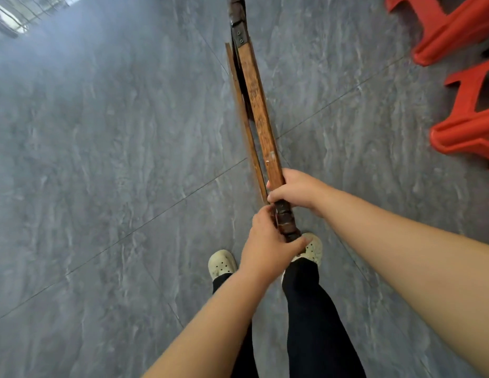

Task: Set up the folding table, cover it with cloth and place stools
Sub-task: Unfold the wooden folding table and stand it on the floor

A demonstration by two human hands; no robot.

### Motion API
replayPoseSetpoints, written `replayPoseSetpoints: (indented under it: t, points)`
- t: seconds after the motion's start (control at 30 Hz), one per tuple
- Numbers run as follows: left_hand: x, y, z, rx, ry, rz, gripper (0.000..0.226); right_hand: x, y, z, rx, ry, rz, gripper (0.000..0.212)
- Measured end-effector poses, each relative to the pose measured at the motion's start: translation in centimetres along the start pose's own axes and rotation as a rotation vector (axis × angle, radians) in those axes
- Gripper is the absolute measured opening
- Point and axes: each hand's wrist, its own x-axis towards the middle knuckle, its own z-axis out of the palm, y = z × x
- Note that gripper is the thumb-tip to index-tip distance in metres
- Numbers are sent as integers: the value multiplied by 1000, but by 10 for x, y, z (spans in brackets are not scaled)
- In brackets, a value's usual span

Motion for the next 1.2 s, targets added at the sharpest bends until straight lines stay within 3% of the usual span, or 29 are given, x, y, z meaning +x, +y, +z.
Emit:
replayPoseSetpoints:
  t: [0.1, 0.17, 0.33, 0.5, 0.6, 0.7, 0.8, 0.97, 1.1, 1.2]
  points:
    - [16, -14, -51, 230, -168, 106, 80, -1, 2, -3, -66, 6, -28, 43]
    - [31, -25, -81, 482, -150, 141, 72, -2, 3, -7, -100, -1, -57, 50]
    - [84, -32, -85, 960, -125, 400, 66, -3, 12, -18, -89, -63, -138, 40]
    - [135, -30, -51, 973, -164, 607, 62, 7, 21, -34, -64, -164, -175, 40]
    - [159, -36, -36, 1152, -181, 690, 59, 11, 26, -42, -78, -216, -178, 50]
    - [173, -38, -25, 1309, -203, 648, 55, 15, 33, -47, -65, -236, -192, 55]
    - [183, -39, -23, 1409, -222, 607, 54, 17, 42, -51, -3, -253, -220, 53]
    - [196, -21, -17, 1748, -269, 762, 54, 21, 58, -53, 141, -237, -272, 37]
    - [203, 5, -5, 1822, -331, 832, 42, 22, 61, -53, 188, -233, -270, 31]
    - [211, 16, -7, 1697, -406, 792, 36, 19, 55, -52, 166, -246, -290, 39]
